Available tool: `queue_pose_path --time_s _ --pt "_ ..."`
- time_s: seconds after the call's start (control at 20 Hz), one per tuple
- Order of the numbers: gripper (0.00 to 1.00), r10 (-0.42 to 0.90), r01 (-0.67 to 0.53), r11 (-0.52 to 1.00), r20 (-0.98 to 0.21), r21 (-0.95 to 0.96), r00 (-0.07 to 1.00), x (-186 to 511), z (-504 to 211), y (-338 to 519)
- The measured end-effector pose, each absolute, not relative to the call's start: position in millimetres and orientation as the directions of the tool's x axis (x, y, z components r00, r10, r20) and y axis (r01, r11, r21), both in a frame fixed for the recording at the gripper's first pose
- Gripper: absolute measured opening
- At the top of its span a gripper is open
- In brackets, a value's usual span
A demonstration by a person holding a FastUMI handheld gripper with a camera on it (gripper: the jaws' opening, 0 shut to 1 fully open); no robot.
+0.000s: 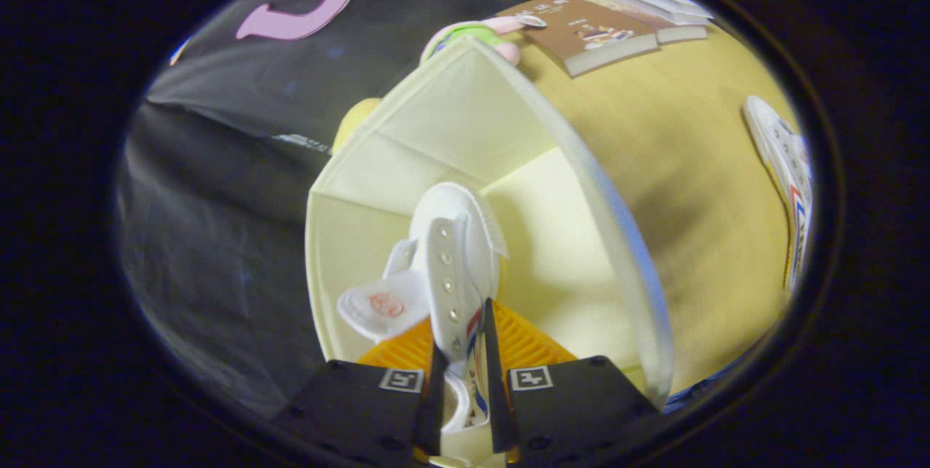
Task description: Open the storage box then place both shoes into the box .Put the left shoe in first, then the right shoe, with the right side of both shoes facing outward in a uniform manner.
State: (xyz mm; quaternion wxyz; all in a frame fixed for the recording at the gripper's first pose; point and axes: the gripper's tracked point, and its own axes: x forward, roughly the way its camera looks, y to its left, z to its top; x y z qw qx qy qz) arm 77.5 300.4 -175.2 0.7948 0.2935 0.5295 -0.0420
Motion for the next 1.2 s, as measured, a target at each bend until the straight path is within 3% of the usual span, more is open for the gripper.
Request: queue_pose_path --time_s 0.15,0.55,0.75,0.85,1.2 --pt "0.38 0.388 0.301 0.784 -0.807 0.543 0.445 66.7 -147.1 320.7" --pt "0.78 0.483 0.175 0.781 -0.758 0.599 0.438 20.9 -97.3 304.9" --pt "0.96 0.466 0.126 0.81 -0.759 0.573 0.455 -7.5 -69.4 260.8" --pt "0.97 0.444 0.109 0.832 -0.77 0.544 0.457 -23.4 -60.2 229.8" --pt "1.0 0.175 0.079 0.969 -0.873 0.235 0.455 -67.6 -74.5 69.0"
